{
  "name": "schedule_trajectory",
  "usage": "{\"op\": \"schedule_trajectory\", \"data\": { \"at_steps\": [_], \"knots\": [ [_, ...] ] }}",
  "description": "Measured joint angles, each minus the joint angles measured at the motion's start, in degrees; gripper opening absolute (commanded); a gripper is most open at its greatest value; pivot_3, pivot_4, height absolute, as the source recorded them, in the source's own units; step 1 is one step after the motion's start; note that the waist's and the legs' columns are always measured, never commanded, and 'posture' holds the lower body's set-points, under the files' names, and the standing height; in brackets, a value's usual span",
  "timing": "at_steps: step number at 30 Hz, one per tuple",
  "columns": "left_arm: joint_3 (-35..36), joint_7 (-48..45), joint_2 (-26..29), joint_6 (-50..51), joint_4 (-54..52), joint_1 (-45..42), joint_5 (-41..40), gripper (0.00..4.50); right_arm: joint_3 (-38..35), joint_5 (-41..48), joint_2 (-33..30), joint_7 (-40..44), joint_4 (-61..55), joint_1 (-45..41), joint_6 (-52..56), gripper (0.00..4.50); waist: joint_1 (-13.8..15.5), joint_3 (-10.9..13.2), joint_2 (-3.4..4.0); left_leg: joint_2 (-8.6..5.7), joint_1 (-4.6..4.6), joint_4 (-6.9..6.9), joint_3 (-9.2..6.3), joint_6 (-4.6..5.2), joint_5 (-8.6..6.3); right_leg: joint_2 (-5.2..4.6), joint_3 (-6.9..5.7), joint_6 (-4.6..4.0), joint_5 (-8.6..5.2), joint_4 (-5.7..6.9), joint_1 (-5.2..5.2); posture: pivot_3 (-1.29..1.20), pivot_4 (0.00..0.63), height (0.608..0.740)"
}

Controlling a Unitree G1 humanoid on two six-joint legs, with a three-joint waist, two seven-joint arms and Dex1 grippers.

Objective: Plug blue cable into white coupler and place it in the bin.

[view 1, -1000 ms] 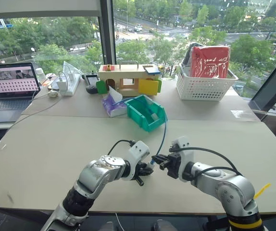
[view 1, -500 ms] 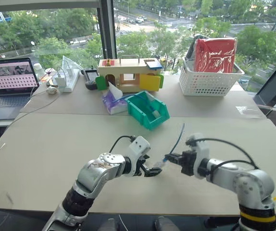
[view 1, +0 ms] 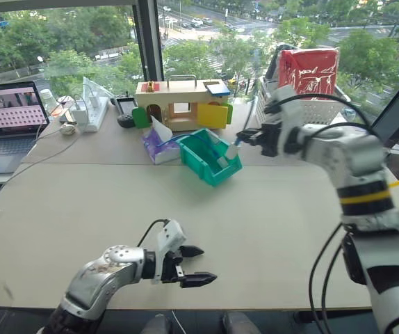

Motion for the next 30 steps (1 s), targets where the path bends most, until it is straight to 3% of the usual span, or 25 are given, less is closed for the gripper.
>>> {"op": "schedule_trajectory", "data": {
  "at_steps": [4, 6, 7, 10, 17, 22, 25, 30],
  "knots": [
    [3.48, -0.38, 0.87, -3.59, -1.24, 5.3, -1.24, 4.46, 3.37, -7.96, 4.69, 5.17, 16.92, -6.31, -12.47, 0.0, 0.05, 0.07, -0.02, 0.02, -0.05, -0.02, -0.02, -0.03, -0.02, -0.06, -0.07, -0.05, 0.04, 0.02, -0.05, 0.0, 0.15, 0.74],
    [5.59, -0.07, 0.87, -6.33, -1.99, 8.85, -1.51, 4.5, 3.47, -11.28, 6.94, 6.62, 25.18, -9.28, -18.53, 0.87, 0.05, 0.08, -0.01, 0.05, -0.04, -0.06, -0.03, -0.07, -0.05, -0.06, -0.09, -0.09, 0.05, 0.07, -0.07, 0.0, 0.15, 0.74],
    [6.4, 0.08, 0.85, -7.19, -2.14, 10.03, -1.61, 4.5, 3.44, -12.21, 7.48, 6.94, 27.3, -9.91, -20.05, 1.01, 0.01, 0.08, -0.02, 0.05, -0.04, -0.07, -0.03, -0.08, -0.05, -0.06, -0.09, -0.1, 0.06, 0.08, -0.09, 0.0, 0.15, 0.74],
    [10.37, 1.6, -0.15, -10.33, -2.15, 13.32, -1.67, 4.5, 3.01, -15.0, 9.22, 8.74, 34.55, -11.55, -24.43, 2.03, 0.05, 0.1, 0.01, 0.07, -0.01, -0.07, -0.04, -0.08, -0.05, -0.07, -0.1, -0.14, 0.08, 0.14, -0.09, 0.0, 0.15, 0.74],
    [15.56, 4.06, -2.49, -15.61, -0.19, 11.45, -1.66, 4.5, -0.81, -16.59, 11.06, 10.62, 38.25, -11.73, -27.87, 4.48, 0.01, 0.14, 0.03, 0.07, 0.01, -0.06, -0.03, -0.12, -0.03, -0.07, -0.12, -0.17, 0.12, 0.19, -0.08, 0.0, 0.15, 0.74],
    [17.81, 7.95, -4.89, -18.6, 3.92, 4.89, -0.92, 4.5, -5.2, -15.13, 5.91, 12.78, 26.18, -8.55, -23.97, 4.48, 0.93, 0.35, 0.04, 0.04, -0.04, -0.04, -0.09, -0.13, -0.02, -0.08, -0.17, -0.14, 0.13, 0.19, -0.06, 0.0, 0.15, 0.74],
    [18.52, 13.68, -7.71, -20.17, 7.63, -2.33, 1.97, 4.5, -11.4, -11.19, -2.42, 13.51, 4.02, 3.97, -17.94, 4.48, 3.07, 0.34, 0.0, -0.02, -0.18, 0.01, -0.4, -0.13, -0.03, -0.13, -0.49, -0.11, 0.13, 0.07, 0.03, 0.0, 0.15, 0.74],
    [18.96, 19.48, -9.56, -21.28, 13.36, -11.33, 5.29, 4.5, -21.85, -6.61, -8.92, 10.56, -20.13, 23.73, -9.45, 4.48, 3.1, 0.36, 0.0, -0.06, -0.3, 0.05, -0.29, -0.21, -0.08, -0.16, -0.29, -0.05, 0.15, 0.06, -0.09, 0.0, 0.15, 0.74]
  ]
}}
